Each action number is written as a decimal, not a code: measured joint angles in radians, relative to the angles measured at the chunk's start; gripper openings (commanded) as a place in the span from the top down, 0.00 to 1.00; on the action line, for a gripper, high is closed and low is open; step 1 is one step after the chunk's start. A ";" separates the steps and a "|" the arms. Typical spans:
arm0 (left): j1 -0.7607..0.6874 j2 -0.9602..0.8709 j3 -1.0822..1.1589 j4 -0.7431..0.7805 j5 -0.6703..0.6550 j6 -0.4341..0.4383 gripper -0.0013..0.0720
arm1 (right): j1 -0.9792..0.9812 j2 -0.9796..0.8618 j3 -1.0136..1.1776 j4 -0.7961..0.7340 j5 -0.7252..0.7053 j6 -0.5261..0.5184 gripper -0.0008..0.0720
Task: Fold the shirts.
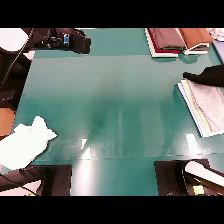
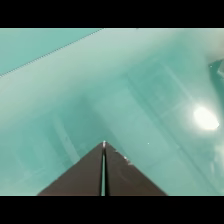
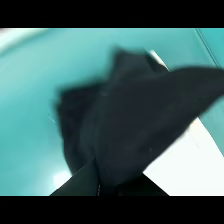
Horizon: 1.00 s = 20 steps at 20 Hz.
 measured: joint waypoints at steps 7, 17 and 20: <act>0.000 0.000 0.000 0.000 -0.021 0.003 0.95 | -0.156 0.226 -0.452 -0.139 -0.037 -0.003 0.10; 0.000 0.000 0.000 0.000 -0.034 0.009 0.95 | -0.064 0.285 -0.390 -0.070 -0.121 -0.007 0.07; 0.000 0.000 0.000 0.003 -0.033 0.009 0.95 | 0.146 0.286 -0.315 -0.002 -0.157 -0.008 0.07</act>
